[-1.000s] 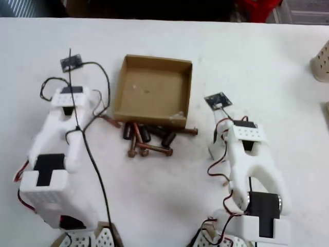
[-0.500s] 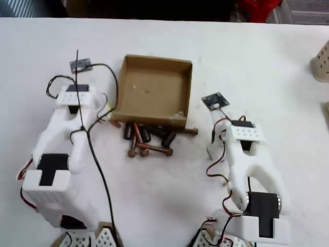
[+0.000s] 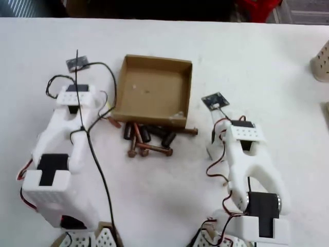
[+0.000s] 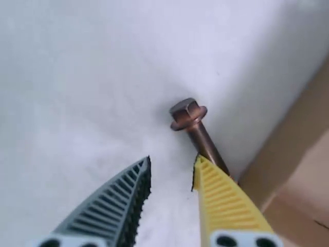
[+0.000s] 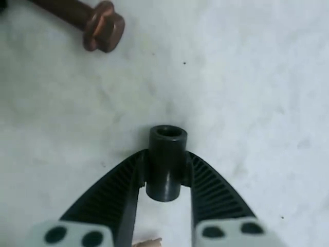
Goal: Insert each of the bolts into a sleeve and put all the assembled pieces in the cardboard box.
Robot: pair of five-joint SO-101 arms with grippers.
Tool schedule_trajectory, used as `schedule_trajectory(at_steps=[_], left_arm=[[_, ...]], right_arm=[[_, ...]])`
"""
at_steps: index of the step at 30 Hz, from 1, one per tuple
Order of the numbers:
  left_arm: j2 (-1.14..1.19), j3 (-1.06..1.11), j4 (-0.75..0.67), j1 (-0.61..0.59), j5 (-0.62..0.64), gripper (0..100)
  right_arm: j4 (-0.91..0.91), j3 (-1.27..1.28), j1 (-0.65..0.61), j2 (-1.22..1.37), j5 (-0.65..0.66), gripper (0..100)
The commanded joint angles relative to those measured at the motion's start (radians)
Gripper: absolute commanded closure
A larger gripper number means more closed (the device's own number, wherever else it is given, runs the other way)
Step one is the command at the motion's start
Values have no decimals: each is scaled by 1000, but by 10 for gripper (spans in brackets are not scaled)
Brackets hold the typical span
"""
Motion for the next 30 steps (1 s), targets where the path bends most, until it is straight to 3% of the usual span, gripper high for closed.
schedule_trajectory(at_steps=[1,5,8,12,16,21,30], left_arm=[[-50,-75,-18,1,49,826],[-48,-86,-21,19,63,826],[-50,-92,-23,50,195,814],[-47,-66,-68,71,370,701],[-47,-8,-129,70,387,646],[-47,5,-135,59,385,692],[117,-121,-106,28,341,892]], right_arm=[[7,-32,-22,-4,51,975],[7,-32,-22,-4,58,975],[8,-32,-22,-4,61,975],[8,-32,-22,-4,61,975],[8,-32,-22,-4,61,975],[8,-31,-22,-4,63,975],[8,-31,-22,-4,63,975]])
